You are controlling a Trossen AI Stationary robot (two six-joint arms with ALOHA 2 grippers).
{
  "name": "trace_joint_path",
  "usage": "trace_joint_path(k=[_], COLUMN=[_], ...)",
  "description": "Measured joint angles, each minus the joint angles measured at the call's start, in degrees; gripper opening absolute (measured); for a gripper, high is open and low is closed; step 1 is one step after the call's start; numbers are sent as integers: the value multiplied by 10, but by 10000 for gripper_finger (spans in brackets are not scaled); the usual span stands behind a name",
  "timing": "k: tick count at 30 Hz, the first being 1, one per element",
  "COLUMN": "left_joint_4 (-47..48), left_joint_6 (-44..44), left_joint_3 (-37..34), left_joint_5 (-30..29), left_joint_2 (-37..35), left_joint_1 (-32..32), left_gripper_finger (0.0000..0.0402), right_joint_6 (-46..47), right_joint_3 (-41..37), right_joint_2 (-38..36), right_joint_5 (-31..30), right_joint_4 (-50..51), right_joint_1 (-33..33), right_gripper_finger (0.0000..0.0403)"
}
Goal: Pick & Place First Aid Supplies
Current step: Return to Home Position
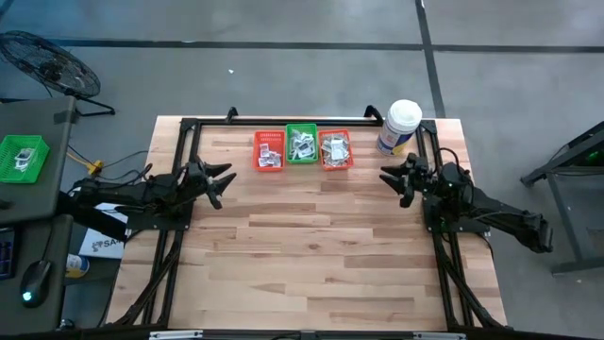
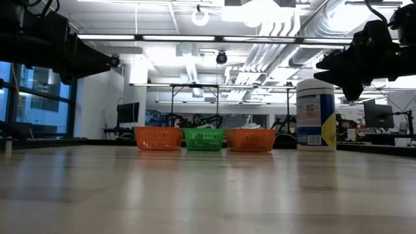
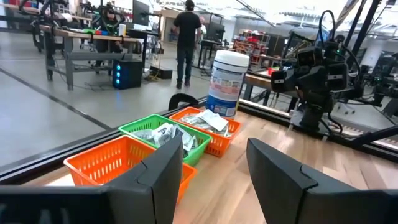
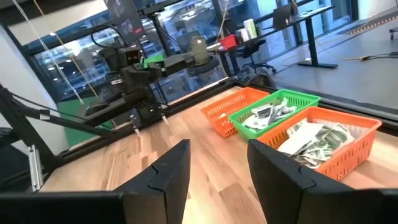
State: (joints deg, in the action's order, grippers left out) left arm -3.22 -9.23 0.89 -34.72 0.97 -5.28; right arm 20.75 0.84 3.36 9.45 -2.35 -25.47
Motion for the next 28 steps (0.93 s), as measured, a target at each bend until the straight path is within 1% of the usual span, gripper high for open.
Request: trace_joint_path(k=[4, 8, 11, 20, 28], left_joint_4=[0, 0, 0, 0, 0], left_joint_6=[0, 0, 0, 0, -1], left_joint_3=[0, 0, 0, 0, 0], left_joint_5=[1, 1, 1, 1, 3], left_joint_2=[0, 0, 0, 0, 0], left_joint_1=[0, 0, 0, 0, 0], left_gripper_finger=[176, 176, 176, 176, 176], right_joint_6=[0, 91, 122, 85, 89], right_joint_3=[0, 0, 0, 0, 0], right_joint_2=[0, 0, 0, 0, 0], right_joint_5=[0, 6, 5, 5, 5], right_joint_4=[0, -1, -1, -2, -2], right_joint_1=[0, 0, 0, 0, 0], right_gripper_finger=[153, 153, 153, 153, 153])
